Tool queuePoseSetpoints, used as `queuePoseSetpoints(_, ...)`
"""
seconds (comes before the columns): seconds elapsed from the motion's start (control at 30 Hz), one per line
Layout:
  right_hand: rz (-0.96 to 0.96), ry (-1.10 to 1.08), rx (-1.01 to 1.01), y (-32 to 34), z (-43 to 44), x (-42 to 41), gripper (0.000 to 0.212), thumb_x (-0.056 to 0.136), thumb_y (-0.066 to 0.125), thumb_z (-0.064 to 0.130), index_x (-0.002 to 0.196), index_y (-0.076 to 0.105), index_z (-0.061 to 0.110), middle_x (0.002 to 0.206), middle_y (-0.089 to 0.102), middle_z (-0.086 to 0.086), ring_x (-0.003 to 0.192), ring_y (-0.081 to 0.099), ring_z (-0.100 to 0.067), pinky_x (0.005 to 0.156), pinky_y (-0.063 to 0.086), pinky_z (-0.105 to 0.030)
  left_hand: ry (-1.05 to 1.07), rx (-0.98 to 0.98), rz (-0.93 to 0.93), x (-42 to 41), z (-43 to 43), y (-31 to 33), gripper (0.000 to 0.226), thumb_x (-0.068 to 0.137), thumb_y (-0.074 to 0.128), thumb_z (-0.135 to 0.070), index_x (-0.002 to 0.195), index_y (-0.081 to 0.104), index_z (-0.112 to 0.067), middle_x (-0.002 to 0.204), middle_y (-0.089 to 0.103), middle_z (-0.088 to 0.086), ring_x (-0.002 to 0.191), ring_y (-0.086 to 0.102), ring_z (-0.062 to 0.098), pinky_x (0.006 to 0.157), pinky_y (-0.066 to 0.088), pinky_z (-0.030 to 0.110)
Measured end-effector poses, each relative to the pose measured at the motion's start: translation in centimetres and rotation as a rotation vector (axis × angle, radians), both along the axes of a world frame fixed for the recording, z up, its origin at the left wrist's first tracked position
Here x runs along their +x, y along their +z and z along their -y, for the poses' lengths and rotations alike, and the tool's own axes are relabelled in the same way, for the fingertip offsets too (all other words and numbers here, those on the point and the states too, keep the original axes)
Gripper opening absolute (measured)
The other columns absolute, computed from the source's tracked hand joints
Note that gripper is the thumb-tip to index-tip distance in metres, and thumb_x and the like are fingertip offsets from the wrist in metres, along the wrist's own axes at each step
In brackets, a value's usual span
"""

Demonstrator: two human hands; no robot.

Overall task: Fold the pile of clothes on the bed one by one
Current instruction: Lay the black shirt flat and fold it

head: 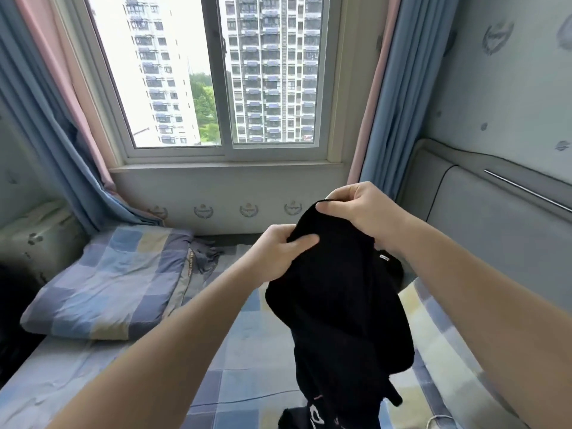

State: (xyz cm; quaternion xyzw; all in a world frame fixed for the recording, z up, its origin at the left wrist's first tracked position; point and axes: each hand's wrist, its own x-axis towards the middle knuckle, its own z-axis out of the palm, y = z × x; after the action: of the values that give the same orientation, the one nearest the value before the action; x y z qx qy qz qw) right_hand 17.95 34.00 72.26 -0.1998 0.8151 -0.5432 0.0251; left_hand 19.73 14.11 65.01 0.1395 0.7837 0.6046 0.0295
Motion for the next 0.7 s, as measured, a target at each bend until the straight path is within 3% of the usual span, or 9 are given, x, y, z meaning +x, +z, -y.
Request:
queuePoseSetpoints(0.13,0.072,0.107,0.072,-0.3,-2.9,-0.3,0.02,0.084,0.08,0.03,0.092,0.075,0.012,0.087,0.075,-0.005,0.08,0.072,-0.018,0.072,0.059,-0.026,0.034,0.213,0.034,-0.7,1.6,3.1,0.021,0.101,0.06,-0.019,0.106,0.074,-0.005,0.096,0.074,0.01,0.088,0.069,0.021,0.075,0.056,0.029)
queuePoseSetpoints(0.23,0.147,0.153,0.109,-2.1,-3.7,-0.5,0.019,0.084,0.081,0.022,0.102,0.078,0.017,0.1,0.077,-0.005,0.091,0.075,-0.021,0.079,0.06,-0.029,-0.013,0.213,0.056,-0.8,1.8,5.4,0.023,0.102,0.058,-0.021,0.109,0.073,-0.006,0.097,0.073,0.009,0.087,0.07,0.019,0.071,0.057,0.029)
queuePoseSetpoints(0.43,0.091,-0.123,0.2,-7.9,-4.8,-1.2,0.01,0.089,0.075,0.013,0.092,0.079,0.023,0.09,0.078,0.005,0.089,0.075,-0.017,0.09,0.057,-0.041,0.103,0.423,0.063,-1.0,2.3,9.1,0.023,0.101,0.061,-0.027,0.089,0.079,-0.017,0.094,0.076,0.005,0.087,0.073,0.017,0.07,0.059,0.026)
queuePoseSetpoints(0.5,0.117,-0.221,0.216,-10.0,-6.6,-1.0,0.01,0.09,0.072,0.01,0.084,0.077,0.017,0.087,0.078,-0.002,0.089,0.074,-0.026,0.089,0.055,-0.046,0.219,0.515,0.059,-1.4,3.9,10.1,0.025,0.099,0.063,-0.03,0.086,0.079,-0.017,0.09,0.077,0.004,0.084,0.075,0.017,0.075,0.062,0.03)
queuePoseSetpoints(0.57,0.174,-0.258,0.187,-10.8,-8.0,-0.6,0.007,0.092,0.071,0.011,0.089,0.076,0.007,0.094,0.076,-0.016,0.089,0.073,-0.032,0.084,0.054,-0.045,0.399,0.584,0.082,-2.2,5.8,10.9,0.021,0.098,0.065,-0.03,0.093,0.073,-0.011,0.083,0.077,0.004,0.076,0.076,0.018,0.073,0.062,0.032)
queuePoseSetpoints(0.63,0.238,-0.23,0.095,-9.6,-8.1,-0.2,0.014,0.095,0.07,0.018,0.095,0.077,0.006,0.1,0.075,-0.022,0.086,0.072,-0.032,0.076,0.052,-0.041,0.513,0.56,0.064,-2.9,7.3,11.1,0.019,0.101,0.059,-0.025,0.094,0.068,-0.01,0.081,0.077,0.004,0.068,0.074,0.016,0.063,0.061,0.03)
queuePoseSetpoints(0.7,0.271,-0.155,-0.026,-6.8,-6.7,0.0,0.018,0.097,0.067,0.024,0.094,0.08,0.011,0.1,0.076,-0.017,0.089,0.075,-0.031,0.076,0.059,-0.036,0.46,0.391,0.035,-3.2,7.4,10.8,0.02,0.106,0.049,-0.021,0.105,0.067,-0.014,0.097,0.076,0.003,0.082,0.075,0.016,0.073,0.059,0.033)
